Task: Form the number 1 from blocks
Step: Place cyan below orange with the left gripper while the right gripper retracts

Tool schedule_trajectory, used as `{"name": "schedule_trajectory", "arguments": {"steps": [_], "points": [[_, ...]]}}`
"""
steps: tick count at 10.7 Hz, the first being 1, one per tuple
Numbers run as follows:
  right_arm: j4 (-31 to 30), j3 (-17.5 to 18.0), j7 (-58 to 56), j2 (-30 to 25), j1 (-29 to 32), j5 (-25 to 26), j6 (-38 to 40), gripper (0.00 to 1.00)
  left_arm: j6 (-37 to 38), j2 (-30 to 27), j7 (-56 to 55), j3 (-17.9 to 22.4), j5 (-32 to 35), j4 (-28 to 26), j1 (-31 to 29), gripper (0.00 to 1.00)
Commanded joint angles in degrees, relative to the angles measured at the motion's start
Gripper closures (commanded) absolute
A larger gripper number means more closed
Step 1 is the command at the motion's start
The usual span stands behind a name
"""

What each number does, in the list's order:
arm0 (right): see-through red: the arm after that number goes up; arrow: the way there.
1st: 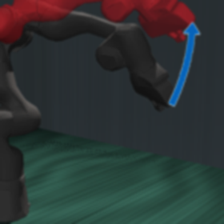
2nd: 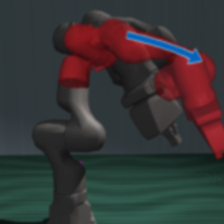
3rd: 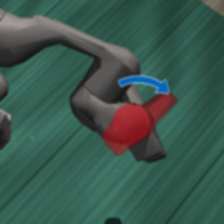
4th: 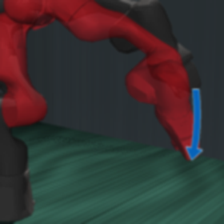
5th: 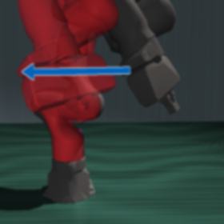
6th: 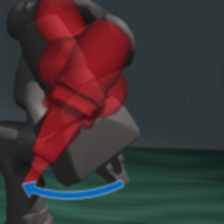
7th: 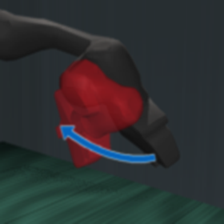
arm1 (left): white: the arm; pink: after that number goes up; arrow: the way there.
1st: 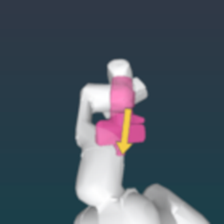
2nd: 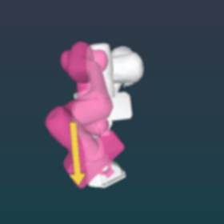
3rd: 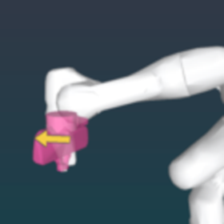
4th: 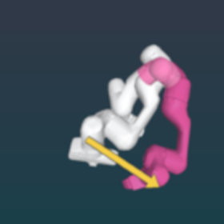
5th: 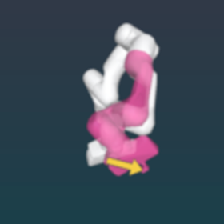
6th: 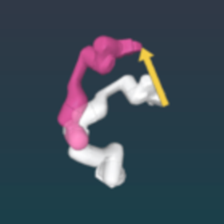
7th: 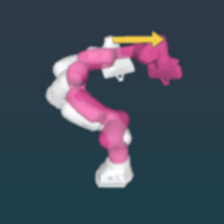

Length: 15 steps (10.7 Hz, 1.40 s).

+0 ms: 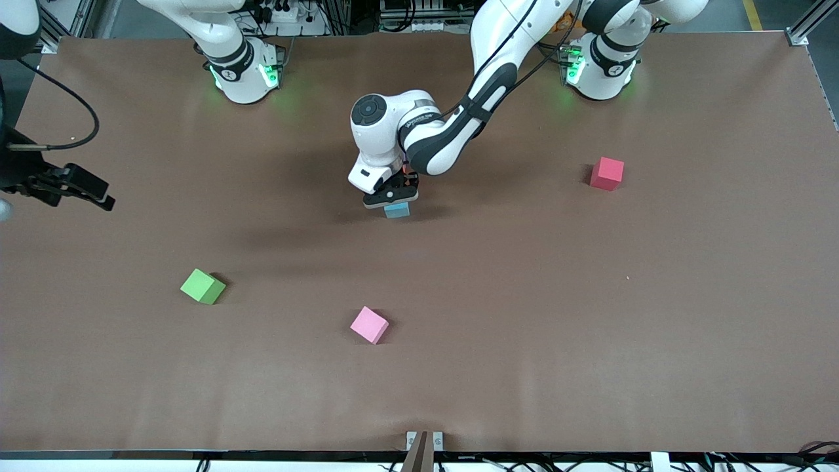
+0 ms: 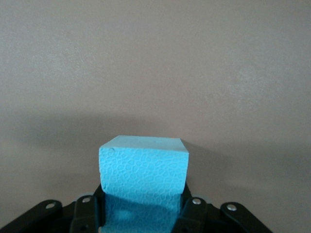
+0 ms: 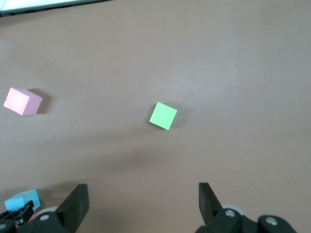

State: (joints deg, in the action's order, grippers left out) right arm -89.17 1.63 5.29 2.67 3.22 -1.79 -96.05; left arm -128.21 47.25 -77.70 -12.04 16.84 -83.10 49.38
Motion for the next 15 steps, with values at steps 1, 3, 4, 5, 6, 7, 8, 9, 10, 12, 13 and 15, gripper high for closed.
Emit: {"name": "schedule_trajectory", "arguments": {"steps": [1,3,4,5,6,7,8,9,10,12,13,15], "points": [[3.0,0.4,-0.5,1.1,0.7,2.0,1.4,0.00,-0.6,-1.2,-1.1,-0.8,1.5,-1.6,-0.1,1.00],[3.0,0.1,-0.7,0.9,0.9,2.4,1.3,0.00,-0.6,-1.9,-1.1,-1.5,1.5,-2.7,-0.2,1.00],[3.0,0.1,-1.6,0.9,0.9,2.7,1.4,0.00,-0.6,-2.4,-1.1,-1.7,1.4,-3.4,-0.2,1.00],[2.9,0.1,-2.2,0.9,0.9,2.7,1.4,0.00,-0.6,-3.0,-1.1,-1.7,1.4,-4.0,-0.2,1.00],[2.9,0.1,-2.3,0.9,1.0,2.8,1.4,0.00,-0.6,-3.2,-1.1,-1.8,1.2,-4.4,-0.2,1.00],[2.9,0.0,-2.3,0.9,1.1,2.8,1.4,0.00,-0.6,-3.4,-1.1,-2.6,1.0,-4.4,-0.9,1.00],[2.9,0.0,-2.3,0.9,1.1,2.8,1.4,0.00,-0.6,-3.6,-1.3,-2.9,0.6,-4.3,-1.0,0.76],[2.9,0.0,-2.3,1.0,1.2,2.8,1.4,0.00,-0.6,-3.6,-1.6,-2.8,-0.9,-4.0,-1.3,0.01],[2.9,0.0,-2.3,1.0,1.1,2.7,1.4,0.00,-0.6,-3.7,-2.8,-2.8,-0.9,-3.9,-1.4,0.00],[2.9,0.0,-2.3,1.0,1.2,2.7,1.4,0.00,-0.6,-3.7,-5.4,-2.8,-0.8,-3.8,-1.3,0.00],[2.9,0.0,-2.3,1.1,1.2,2.7,1.4,0.00,-0.6,-3.7,-5.6,-2.8,-0.6,-3.7,-1.2,0.00],[2.9,0.0,-2.2,1.0,1.2,2.7,1.4,0.00,-0.3,-4.5,-5.7,-2.6,-0.3,-3.7,-1.3,0.00]]}}
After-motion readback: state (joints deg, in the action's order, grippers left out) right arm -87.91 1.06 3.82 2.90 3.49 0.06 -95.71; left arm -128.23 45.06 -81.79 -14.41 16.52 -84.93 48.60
